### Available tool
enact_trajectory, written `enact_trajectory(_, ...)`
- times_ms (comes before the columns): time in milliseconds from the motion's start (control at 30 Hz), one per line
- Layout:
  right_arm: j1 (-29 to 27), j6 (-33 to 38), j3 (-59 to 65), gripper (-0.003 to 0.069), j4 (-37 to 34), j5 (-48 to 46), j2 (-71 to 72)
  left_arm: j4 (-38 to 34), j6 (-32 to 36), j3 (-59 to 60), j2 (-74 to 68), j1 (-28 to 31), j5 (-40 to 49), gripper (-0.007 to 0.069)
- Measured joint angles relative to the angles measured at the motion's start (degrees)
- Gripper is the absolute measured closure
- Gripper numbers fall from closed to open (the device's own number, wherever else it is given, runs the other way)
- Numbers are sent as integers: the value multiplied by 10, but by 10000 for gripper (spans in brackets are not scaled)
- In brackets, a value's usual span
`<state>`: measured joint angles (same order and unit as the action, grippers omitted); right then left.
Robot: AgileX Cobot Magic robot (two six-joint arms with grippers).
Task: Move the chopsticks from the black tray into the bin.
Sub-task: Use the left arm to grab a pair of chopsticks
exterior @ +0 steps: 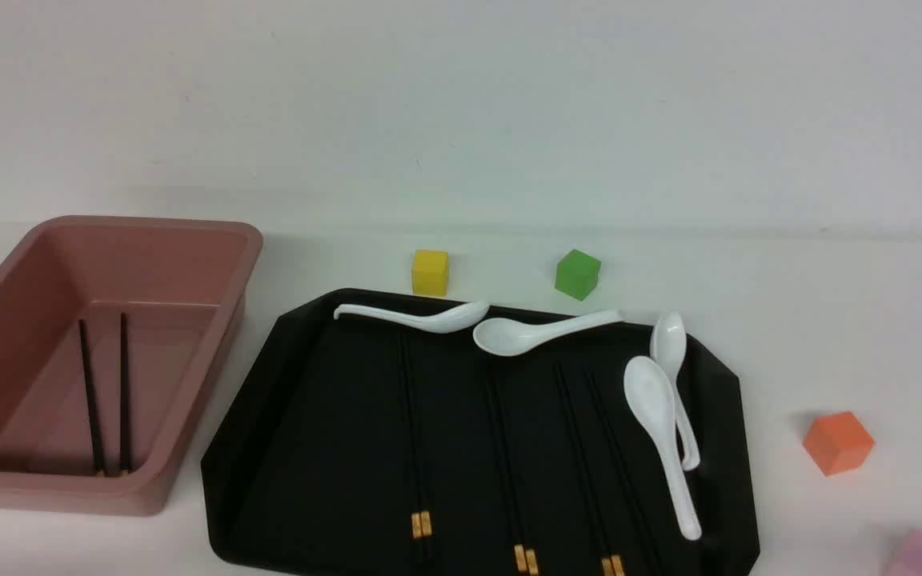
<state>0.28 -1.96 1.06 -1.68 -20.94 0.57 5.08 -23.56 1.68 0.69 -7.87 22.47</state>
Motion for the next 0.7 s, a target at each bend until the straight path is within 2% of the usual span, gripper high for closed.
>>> enact_trajectory(700, 0, 0, 0, 419, -1, 0, 0, 0, 0, 0, 0, 0, 0, 513)
